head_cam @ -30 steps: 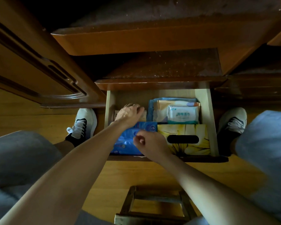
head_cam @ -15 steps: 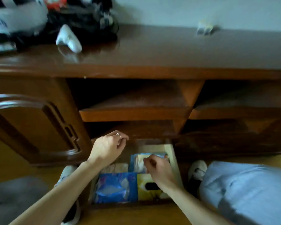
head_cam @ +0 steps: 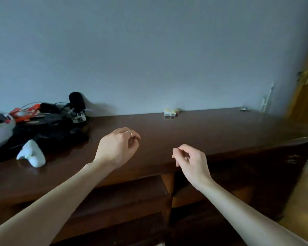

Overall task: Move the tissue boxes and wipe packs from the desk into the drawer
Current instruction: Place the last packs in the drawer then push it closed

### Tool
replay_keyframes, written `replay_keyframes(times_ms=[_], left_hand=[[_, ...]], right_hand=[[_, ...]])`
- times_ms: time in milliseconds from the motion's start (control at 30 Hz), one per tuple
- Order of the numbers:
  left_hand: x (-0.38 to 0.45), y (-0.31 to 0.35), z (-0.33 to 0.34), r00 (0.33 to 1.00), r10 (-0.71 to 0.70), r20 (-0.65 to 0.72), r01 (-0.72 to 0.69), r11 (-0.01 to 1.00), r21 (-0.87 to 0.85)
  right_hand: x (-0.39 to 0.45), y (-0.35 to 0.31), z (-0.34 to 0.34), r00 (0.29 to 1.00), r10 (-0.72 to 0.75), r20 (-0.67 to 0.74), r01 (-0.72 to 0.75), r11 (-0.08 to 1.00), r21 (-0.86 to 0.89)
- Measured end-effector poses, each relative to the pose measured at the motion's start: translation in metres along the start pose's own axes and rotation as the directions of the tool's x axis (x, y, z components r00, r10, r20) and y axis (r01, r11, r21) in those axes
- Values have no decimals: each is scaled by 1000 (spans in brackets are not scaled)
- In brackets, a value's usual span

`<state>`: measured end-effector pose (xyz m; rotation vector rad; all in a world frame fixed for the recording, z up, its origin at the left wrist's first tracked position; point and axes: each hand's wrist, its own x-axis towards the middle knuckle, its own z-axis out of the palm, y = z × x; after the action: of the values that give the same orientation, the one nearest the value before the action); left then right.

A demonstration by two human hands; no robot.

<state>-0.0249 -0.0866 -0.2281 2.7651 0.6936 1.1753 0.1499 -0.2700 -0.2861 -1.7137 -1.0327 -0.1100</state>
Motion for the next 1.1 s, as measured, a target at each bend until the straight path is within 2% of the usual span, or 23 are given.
replay_keyframes(times_ms=[133,233,333,467,567,767,933,1100], left_hand=[[86,-8,62,981,-62,184,56,998,38],[138,-27,112,935,-88,342,60,994,91],[186,-46,162,907,-120,403,69,988,138],[215,-60,216,916,-147,374,90,982,164],[208,-68,246,907,-92,410,65,995,81],[208,-73,255,946,14,324,-45,995,86],[209,-75,257,936,53,349,-82,994,67],[211,-78,259,920,49,388,-74,996,48]], right_hand=[[94,22,-9,998,29,-60,-42,971,-235],[165,48,0,995,98,19,-85,933,-351],[229,87,8,983,164,82,-115,900,-420],[302,129,37,965,226,133,-118,826,-550],[347,153,67,944,277,181,-104,769,-631],[408,172,117,912,392,120,-213,703,-679],[436,189,133,845,522,119,-269,607,-748],[439,198,134,876,461,138,-180,580,-795]])
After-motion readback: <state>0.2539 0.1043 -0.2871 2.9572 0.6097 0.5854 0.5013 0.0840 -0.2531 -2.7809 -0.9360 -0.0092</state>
